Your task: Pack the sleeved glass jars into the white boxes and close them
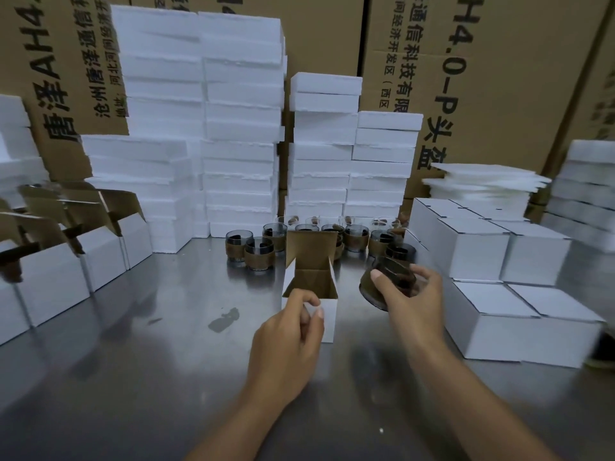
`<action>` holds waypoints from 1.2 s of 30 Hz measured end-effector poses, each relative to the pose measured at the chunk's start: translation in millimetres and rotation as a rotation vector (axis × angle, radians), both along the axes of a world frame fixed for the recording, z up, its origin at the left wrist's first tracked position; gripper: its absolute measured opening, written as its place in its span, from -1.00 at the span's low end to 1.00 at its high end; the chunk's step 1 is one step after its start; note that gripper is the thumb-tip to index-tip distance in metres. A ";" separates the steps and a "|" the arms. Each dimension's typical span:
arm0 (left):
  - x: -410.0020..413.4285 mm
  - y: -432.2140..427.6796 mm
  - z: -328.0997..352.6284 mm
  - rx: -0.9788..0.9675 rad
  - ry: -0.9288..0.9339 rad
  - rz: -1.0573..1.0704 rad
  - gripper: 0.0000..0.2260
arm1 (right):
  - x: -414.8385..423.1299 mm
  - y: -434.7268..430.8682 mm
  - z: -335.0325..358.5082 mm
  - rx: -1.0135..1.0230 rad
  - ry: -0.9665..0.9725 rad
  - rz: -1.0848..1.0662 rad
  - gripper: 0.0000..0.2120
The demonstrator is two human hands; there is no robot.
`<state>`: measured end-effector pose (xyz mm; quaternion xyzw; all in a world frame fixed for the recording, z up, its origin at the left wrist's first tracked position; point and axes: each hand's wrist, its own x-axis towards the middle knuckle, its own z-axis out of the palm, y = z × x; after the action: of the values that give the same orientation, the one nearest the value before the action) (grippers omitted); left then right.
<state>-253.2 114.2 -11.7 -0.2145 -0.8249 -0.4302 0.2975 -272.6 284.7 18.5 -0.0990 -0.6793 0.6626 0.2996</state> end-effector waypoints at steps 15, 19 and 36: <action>30.2 1.6 4.7 0.274 -0.532 -0.412 -0.62 | 69.1 -32.4 -11.9 -0.127 -0.084 0.386 -0.28; 28.3 2.1 5.6 0.337 -0.539 -0.387 -0.61 | 66.7 -32.2 -15.8 -0.112 -0.062 0.443 -0.34; 18.6 8.4 6.4 0.434 -0.468 -0.391 -0.81 | 54.0 -30.4 -12.8 -0.398 -0.159 0.449 -0.76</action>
<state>-234.6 122.6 -5.4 -0.1958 -0.7037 -0.6811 0.0514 -218.7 254.3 5.7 -0.0547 -0.5625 0.8223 0.0665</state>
